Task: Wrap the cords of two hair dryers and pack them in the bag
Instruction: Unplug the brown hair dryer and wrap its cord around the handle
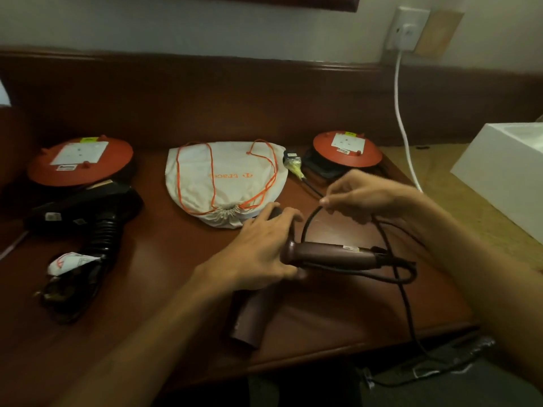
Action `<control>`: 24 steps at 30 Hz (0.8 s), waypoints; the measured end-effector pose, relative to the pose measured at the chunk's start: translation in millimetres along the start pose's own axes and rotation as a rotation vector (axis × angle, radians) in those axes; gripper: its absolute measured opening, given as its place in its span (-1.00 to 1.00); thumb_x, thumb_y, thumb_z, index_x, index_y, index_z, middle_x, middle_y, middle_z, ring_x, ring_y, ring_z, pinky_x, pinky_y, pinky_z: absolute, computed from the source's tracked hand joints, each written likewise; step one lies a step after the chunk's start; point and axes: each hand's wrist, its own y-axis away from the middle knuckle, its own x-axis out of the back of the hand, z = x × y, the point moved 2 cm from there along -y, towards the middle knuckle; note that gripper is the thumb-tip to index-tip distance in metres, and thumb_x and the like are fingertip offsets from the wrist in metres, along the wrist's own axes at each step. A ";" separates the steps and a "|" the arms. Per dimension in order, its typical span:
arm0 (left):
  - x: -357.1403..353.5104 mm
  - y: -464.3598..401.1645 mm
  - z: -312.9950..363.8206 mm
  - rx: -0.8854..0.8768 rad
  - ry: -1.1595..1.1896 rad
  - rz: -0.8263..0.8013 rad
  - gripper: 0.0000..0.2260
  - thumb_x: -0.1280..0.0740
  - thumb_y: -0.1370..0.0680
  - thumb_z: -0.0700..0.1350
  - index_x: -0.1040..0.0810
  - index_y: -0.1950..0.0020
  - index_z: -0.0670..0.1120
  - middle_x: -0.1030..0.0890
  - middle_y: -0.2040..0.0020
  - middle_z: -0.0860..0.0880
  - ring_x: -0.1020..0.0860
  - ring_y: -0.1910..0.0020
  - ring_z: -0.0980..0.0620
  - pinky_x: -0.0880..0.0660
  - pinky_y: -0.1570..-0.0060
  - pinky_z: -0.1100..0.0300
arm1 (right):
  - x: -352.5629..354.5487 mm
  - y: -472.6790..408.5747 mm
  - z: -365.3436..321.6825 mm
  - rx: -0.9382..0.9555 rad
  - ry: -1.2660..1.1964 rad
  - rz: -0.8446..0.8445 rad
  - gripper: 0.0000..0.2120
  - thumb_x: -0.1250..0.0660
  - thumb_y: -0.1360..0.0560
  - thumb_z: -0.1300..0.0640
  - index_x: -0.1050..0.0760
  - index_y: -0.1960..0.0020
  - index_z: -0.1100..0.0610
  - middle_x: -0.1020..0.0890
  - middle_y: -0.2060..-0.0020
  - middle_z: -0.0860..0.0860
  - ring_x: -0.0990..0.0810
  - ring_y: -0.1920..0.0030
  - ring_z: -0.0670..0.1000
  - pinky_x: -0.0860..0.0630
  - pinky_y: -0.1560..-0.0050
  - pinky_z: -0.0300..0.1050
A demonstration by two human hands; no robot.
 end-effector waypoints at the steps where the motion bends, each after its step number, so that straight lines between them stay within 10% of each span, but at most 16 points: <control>1: -0.5 -1.4 2.2 0.021 -0.009 0.001 -0.20 -0.53 -0.36 0.14 -0.18 -0.48 0.11 -0.32 -0.40 0.02 -0.22 -0.47 -0.03 -0.32 -0.39 -0.20 | 5.4 4.1 -13.2 0.025 -0.027 -0.069 -0.67 -0.33 -0.60 0.03 -0.57 -0.04 0.34 -0.40 0.39 0.08 -0.34 0.46 -0.02 -0.30 0.49 -0.19; 8: 0.1 -0.1 0.9 0.025 -0.075 -0.030 -0.35 -0.46 -0.45 0.17 -0.34 -0.51 0.24 -0.21 -0.57 0.11 0.00 -0.57 -0.06 -0.27 -0.40 -0.25 | -17.6 80.0 -51.3 0.157 0.115 -0.498 -0.71 -0.24 -0.66 0.15 -0.52 -0.36 0.10 -0.52 0.34 0.07 -0.38 0.44 0.02 -0.32 0.45 -0.17; 11: -3.2 -0.2 4.4 0.028 -0.061 -0.016 -0.41 -0.48 -0.43 0.18 -0.44 -0.45 0.24 -0.23 -0.57 0.14 0.00 -0.57 -0.02 -0.24 -0.38 -0.20 | -35.2 101.8 -41.7 0.162 0.170 -0.362 -0.78 -0.26 -0.65 0.10 -0.57 -0.25 -0.04 -0.62 0.32 0.13 -0.48 0.43 0.17 -0.44 0.41 -0.13; 16: -4.4 0.6 -1.4 0.059 0.006 0.053 -0.40 -0.51 -0.39 0.20 -0.51 -0.41 0.14 -0.30 -0.54 0.14 -0.06 -0.56 -0.03 -0.29 -0.40 -0.21 | -17.6 122.1 -20.0 0.193 0.362 0.323 -0.65 -0.22 -0.44 -0.26 -0.60 0.25 -0.03 -0.61 0.32 -0.06 -0.57 0.32 -0.04 -0.45 0.38 -0.25; 24: -2.1 5.4 -14.6 0.071 0.220 0.194 -0.45 -0.49 -0.26 0.23 -0.64 -0.23 0.15 -0.45 -0.43 0.16 -0.27 -0.44 0.04 -0.32 -0.39 -0.09 | -140.6 102.5 19.1 0.353 0.270 0.240 -0.68 -0.20 -0.66 -0.09 -0.42 0.22 0.00 -0.50 0.43 -0.01 -0.47 0.42 0.01 -0.37 0.41 -0.04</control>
